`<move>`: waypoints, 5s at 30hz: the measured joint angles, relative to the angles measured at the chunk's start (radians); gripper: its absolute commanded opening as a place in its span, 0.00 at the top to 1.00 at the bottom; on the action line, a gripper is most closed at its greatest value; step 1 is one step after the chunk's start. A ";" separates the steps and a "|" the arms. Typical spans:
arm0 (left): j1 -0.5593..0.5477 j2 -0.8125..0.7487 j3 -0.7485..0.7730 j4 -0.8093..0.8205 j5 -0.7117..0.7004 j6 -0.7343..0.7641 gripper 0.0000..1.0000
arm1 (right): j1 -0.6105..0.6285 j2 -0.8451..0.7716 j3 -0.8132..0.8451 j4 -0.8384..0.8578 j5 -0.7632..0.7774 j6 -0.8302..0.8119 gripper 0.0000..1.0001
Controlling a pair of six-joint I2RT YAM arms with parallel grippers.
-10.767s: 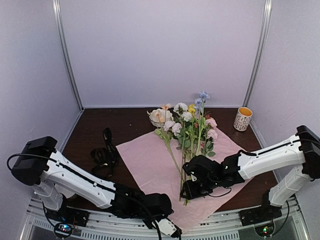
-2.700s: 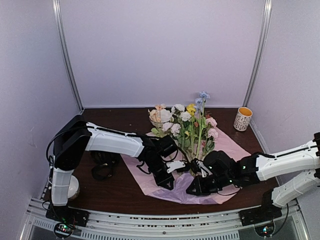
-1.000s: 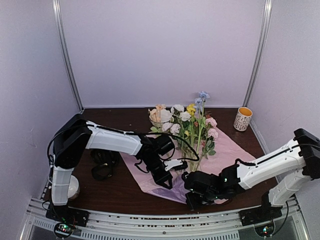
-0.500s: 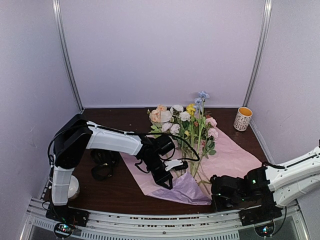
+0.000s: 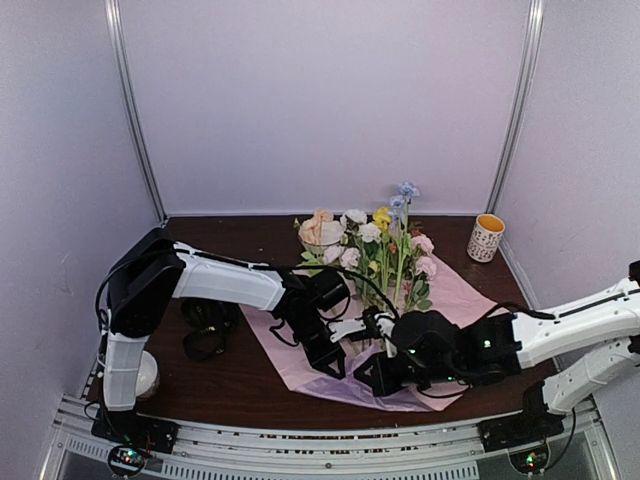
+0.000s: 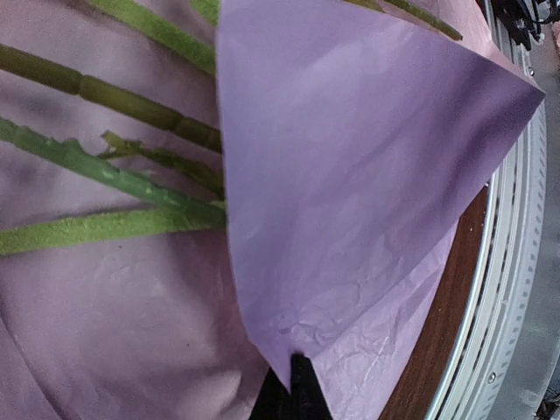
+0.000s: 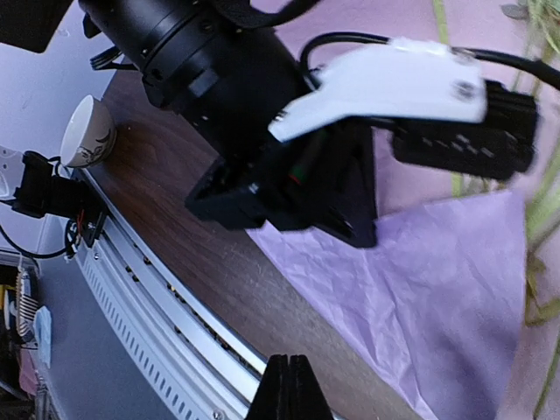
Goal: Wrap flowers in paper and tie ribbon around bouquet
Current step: Press the fold line on the 1/4-folded wrapping paper, then pick up the left corner of the flattened wrapping paper at the center of the board, then fold the left corner of the flattened wrapping paper at the center of the board.
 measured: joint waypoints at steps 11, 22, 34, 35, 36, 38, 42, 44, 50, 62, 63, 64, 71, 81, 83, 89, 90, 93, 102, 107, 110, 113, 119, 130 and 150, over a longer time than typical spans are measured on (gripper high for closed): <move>0.002 0.001 0.000 -0.002 0.011 0.006 1.00 | 0.003 0.365 0.060 0.119 0.027 -0.082 1.00; 0.011 -0.021 -0.001 -0.008 -0.002 -0.006 0.51 | 0.000 0.430 0.079 0.095 0.042 -0.074 1.00; 0.311 -0.349 -0.138 0.031 -0.181 -0.154 0.26 | -0.003 0.445 0.105 0.073 0.021 -0.054 1.00; 0.374 -0.343 -0.138 0.033 -0.212 -0.167 0.26 | -0.004 0.445 0.105 0.073 0.020 -0.054 1.00; 0.428 -0.328 -0.138 0.033 -0.247 -0.177 0.26 | -0.004 0.445 0.105 0.073 0.019 -0.054 1.00; 0.529 -0.282 -0.134 0.026 -0.314 -0.191 0.25 | -0.005 0.445 0.105 0.073 0.017 -0.054 1.00; 0.628 -0.190 -0.113 -0.004 -0.408 -0.199 0.20 | -0.006 0.447 0.107 0.069 0.015 -0.055 1.00; 0.637 -0.161 -0.093 -0.021 -0.438 -0.197 0.17 | -0.006 0.448 0.110 0.066 0.015 -0.055 1.00; 0.656 -0.125 -0.064 -0.033 -0.407 -0.196 0.25 | -0.006 0.448 0.111 0.066 0.014 -0.055 1.00; 0.647 -0.122 -0.104 0.002 -0.186 -0.192 0.49 | -0.006 0.449 0.111 0.066 0.014 -0.055 1.00; 0.646 -0.122 -0.104 0.002 -0.177 -0.192 0.49 | -0.006 0.449 0.111 0.066 0.014 -0.055 1.00; 0.645 -0.122 -0.105 0.004 -0.167 -0.192 0.48 | -0.006 0.449 0.111 0.066 0.014 -0.055 1.00; 0.642 -0.132 -0.109 0.002 -0.193 -0.188 0.22 | -0.006 0.449 0.111 0.066 0.014 -0.054 1.00; 0.641 -0.048 0.092 -0.133 -0.373 -0.113 0.22 | -0.006 0.449 0.111 0.066 0.014 -0.054 1.00; 0.640 -0.023 0.080 -0.140 -0.335 -0.097 0.22 | -0.006 0.449 0.111 0.066 0.014 -0.053 1.00; 0.637 -0.027 0.068 -0.147 -0.239 -0.077 0.30 | -0.006 0.449 0.111 0.069 0.011 -0.051 1.00; 0.637 -0.029 0.062 -0.145 -0.214 -0.076 0.32 | -0.006 0.449 0.111 0.069 0.010 -0.051 1.00; 0.632 -0.040 0.037 -0.142 -0.133 -0.075 0.38 | -0.006 0.449 0.111 0.069 0.010 -0.050 1.00; 0.612 -0.058 -0.022 -0.146 -0.023 -0.077 0.52 | -0.006 0.449 0.111 0.069 0.010 -0.050 1.00; 0.610 -0.101 -0.088 -0.107 0.029 -0.120 0.91 | -0.006 0.449 0.111 0.069 0.010 -0.047 1.00; 0.598 -0.119 -0.097 -0.084 0.050 -0.140 1.00 | -0.006 0.449 0.111 0.068 0.010 -0.046 1.00; 0.571 -0.137 -0.097 -0.067 0.067 -0.148 1.00 | -0.006 0.449 0.111 0.068 0.010 -0.042 1.00; 0.507 -0.217 -0.086 -0.030 0.105 -0.195 1.00 | -0.015 0.449 0.105 0.078 0.007 -0.031 1.00; 0.371 -0.220 0.116 0.073 0.186 -0.333 1.00 | -0.039 0.429 0.054 0.156 -0.042 -0.034 1.00; 0.227 0.252 0.530 0.257 0.180 -0.543 1.00 | -0.047 0.301 -0.134 0.306 -0.060 -0.021 1.00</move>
